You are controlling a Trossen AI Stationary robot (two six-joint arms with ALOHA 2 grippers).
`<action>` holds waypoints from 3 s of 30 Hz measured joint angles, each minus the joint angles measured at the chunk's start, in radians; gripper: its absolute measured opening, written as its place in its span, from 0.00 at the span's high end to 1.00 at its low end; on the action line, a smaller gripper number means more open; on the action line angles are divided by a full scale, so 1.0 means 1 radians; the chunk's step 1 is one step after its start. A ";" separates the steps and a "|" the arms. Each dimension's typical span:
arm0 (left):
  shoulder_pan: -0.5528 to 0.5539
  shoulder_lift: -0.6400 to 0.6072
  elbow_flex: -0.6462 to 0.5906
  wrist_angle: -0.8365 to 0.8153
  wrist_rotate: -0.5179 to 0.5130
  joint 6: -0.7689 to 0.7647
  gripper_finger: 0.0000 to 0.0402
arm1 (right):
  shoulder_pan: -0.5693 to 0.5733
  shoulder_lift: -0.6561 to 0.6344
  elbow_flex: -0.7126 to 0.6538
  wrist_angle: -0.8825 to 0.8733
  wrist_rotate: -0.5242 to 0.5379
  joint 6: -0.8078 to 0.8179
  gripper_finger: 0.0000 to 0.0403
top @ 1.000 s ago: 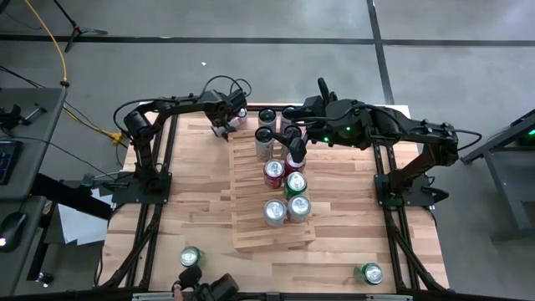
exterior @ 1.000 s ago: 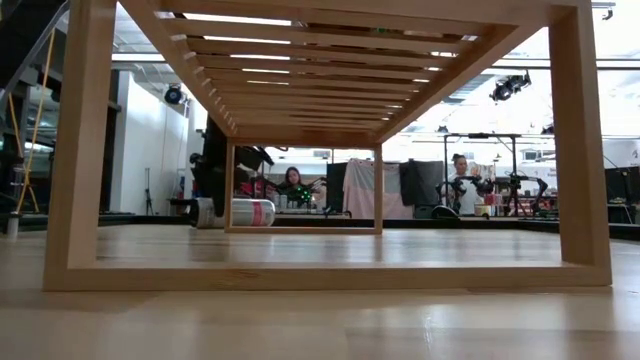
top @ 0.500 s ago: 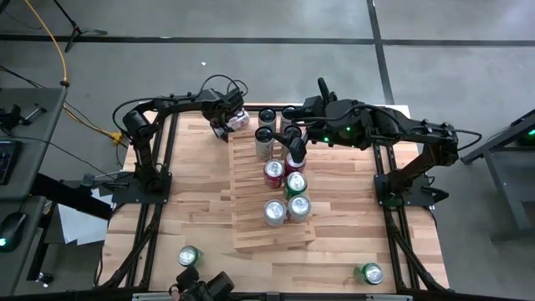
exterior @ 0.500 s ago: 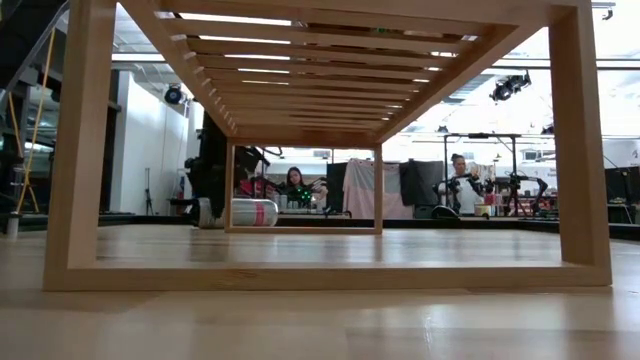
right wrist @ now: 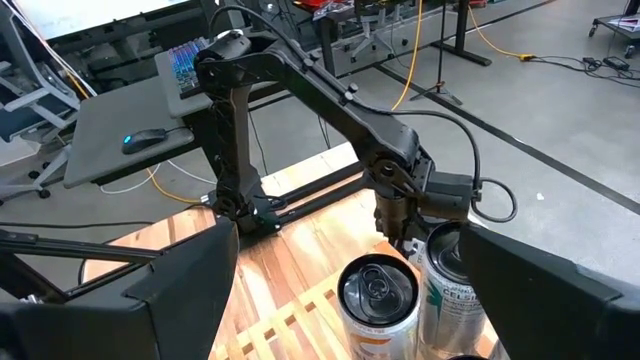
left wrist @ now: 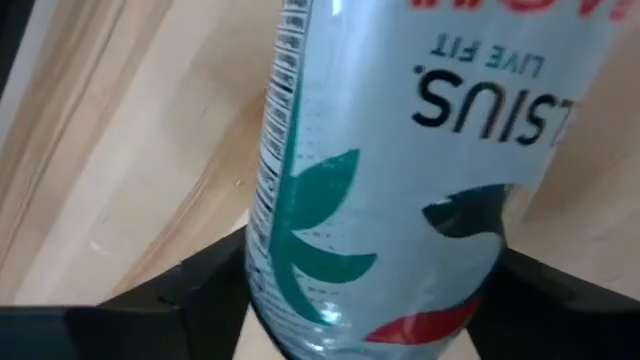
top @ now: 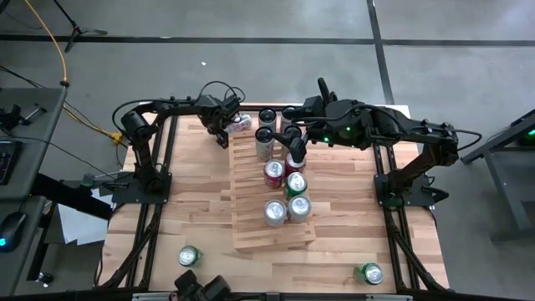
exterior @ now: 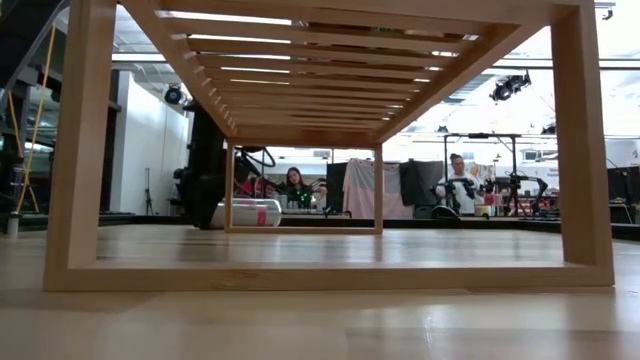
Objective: Place canned beverage on shelf
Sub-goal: Put the white pink can on the shelf
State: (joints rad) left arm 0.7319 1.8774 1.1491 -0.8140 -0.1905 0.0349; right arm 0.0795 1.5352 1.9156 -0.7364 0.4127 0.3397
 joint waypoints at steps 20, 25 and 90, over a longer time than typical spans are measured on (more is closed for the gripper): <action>0.031 -0.071 -0.003 0.011 -0.087 0.055 0.39 | 0.000 0.000 0.000 0.000 0.000 0.001 0.10; 0.063 -0.187 -0.003 -0.003 -0.143 0.056 0.40 | 0.000 0.000 0.000 0.000 0.000 -0.005 0.10; -0.918 -0.546 0.557 -0.227 -0.573 0.065 0.39 | -0.032 0.040 0.000 0.220 -0.294 -0.339 0.10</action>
State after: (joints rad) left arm -0.1861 1.3316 1.7065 -1.0406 -0.7635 0.1002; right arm 0.0479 1.5751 1.9160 -0.5163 0.1183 0.0010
